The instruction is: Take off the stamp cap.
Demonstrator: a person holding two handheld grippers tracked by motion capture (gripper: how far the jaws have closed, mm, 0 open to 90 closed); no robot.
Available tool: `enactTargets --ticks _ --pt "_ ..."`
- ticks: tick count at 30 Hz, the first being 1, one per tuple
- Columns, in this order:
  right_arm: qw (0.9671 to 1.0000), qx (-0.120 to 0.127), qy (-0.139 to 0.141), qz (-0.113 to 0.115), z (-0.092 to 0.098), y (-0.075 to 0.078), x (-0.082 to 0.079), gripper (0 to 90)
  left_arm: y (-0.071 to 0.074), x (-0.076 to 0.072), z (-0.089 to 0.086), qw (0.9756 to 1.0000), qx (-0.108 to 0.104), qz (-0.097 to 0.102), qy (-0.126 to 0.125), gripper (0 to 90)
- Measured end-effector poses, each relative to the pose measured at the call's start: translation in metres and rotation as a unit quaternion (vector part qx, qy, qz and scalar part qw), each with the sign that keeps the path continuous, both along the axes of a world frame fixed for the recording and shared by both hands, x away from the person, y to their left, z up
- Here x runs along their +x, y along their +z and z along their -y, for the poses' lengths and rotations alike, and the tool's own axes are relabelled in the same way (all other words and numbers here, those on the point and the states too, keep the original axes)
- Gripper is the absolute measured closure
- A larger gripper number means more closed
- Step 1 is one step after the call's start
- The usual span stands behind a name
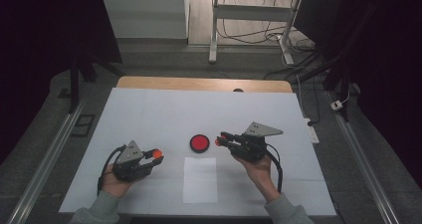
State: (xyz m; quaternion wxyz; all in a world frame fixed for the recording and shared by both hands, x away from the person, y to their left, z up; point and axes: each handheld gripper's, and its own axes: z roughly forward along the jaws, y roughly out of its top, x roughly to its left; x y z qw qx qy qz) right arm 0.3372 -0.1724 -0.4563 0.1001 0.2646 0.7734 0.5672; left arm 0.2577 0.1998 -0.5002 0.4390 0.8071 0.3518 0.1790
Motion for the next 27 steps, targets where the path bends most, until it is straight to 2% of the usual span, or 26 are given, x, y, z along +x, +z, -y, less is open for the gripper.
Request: enactTargets --ticks 5,18,27 --pt "1.0000 0.000 -0.002 0.000 0.001 0.000 0.000 72.3 -0.001 -0.002 -0.006 1.0000 -0.002 0.003 0.006 65.1" --pt "1.0000 0.000 -0.003 -0.001 0.002 -0.001 0.001 72.3 -0.006 -0.006 -0.024 0.9997 -0.010 -0.004 0.024 65.1" --pt "1.0000 -0.001 -0.002 0.000 0.001 -0.001 0.001 72.3 -0.007 -0.005 -0.022 0.9997 -0.004 -0.007 0.021 65.1"
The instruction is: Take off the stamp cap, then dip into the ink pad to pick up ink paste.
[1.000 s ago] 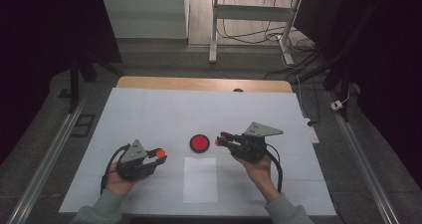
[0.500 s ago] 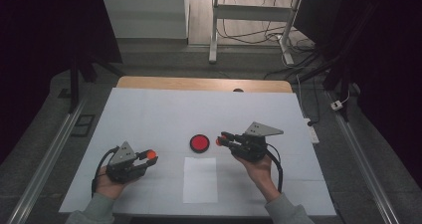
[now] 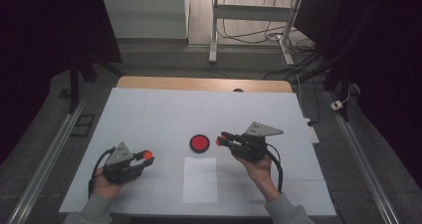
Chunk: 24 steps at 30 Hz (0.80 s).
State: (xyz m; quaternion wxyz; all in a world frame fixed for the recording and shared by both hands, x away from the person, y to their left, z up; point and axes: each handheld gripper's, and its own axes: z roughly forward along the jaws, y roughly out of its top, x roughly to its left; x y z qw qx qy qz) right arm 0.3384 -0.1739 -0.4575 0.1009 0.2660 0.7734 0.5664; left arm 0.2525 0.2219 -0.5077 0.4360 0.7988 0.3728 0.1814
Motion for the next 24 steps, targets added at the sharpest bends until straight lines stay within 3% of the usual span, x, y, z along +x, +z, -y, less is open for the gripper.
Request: enactTargets --ticks 24 --pt "1.0000 0.002 0.007 0.001 -0.013 0.000 0.003 72.3 0.000 0.000 0.002 1.0000 -0.002 0.000 -0.002 65.1"
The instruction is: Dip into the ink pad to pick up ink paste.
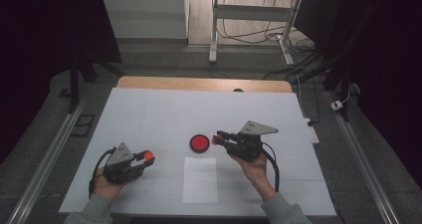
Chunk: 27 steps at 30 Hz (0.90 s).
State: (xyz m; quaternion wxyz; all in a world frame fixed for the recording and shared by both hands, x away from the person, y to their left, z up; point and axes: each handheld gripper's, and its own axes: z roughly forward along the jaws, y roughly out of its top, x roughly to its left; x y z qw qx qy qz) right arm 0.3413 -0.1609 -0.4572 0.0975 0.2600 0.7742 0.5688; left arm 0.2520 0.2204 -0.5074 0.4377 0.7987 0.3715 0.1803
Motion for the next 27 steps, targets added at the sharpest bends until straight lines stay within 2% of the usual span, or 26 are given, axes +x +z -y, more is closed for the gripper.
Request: enactTargets --ticks 8,15,27 --pt "1.0000 -0.005 0.001 -0.006 -0.009 -0.003 0.007 72.3 0.000 0.001 -0.001 1.0000 -0.002 -0.001 0.000 65.1" --pt "0.9998 -0.009 -0.009 -0.016 -0.016 -0.011 0.021 72.3 0.000 0.001 -0.001 1.0000 -0.001 -0.002 -0.002 65.1" --pt "0.9995 -0.019 -0.019 -0.015 -0.025 -0.015 0.036 72.2 0.000 0.001 -0.002 1.0000 -0.003 -0.003 -0.003 65.1"
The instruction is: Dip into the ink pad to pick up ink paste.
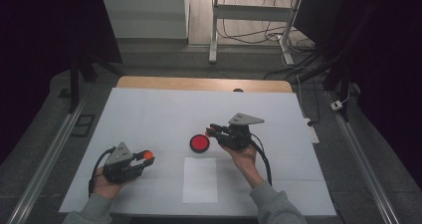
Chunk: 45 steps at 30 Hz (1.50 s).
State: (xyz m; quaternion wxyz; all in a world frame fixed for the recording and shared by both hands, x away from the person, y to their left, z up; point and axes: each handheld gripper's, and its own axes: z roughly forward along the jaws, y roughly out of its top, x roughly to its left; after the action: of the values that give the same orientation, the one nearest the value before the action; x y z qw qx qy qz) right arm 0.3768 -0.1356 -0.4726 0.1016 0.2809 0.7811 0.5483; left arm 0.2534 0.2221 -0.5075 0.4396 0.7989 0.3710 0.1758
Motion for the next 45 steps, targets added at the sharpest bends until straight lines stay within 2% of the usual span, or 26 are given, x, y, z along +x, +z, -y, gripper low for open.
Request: enactTargets --ticks 15,26,45 --pt "0.9999 -0.015 -0.003 0.001 -0.012 0.000 0.009 72.2 0.000 0.000 0.000 1.0000 -0.003 -0.003 -0.001 65.1" --pt "0.9993 -0.029 -0.013 -0.019 -0.021 -0.017 0.021 72.2 0.000 0.000 -0.001 1.0000 -0.003 -0.003 -0.002 65.1" --pt "0.9972 -0.069 0.002 -0.031 -0.037 -0.036 0.019 72.2 -0.001 0.000 -0.001 1.0000 -0.003 -0.004 -0.002 65.1"
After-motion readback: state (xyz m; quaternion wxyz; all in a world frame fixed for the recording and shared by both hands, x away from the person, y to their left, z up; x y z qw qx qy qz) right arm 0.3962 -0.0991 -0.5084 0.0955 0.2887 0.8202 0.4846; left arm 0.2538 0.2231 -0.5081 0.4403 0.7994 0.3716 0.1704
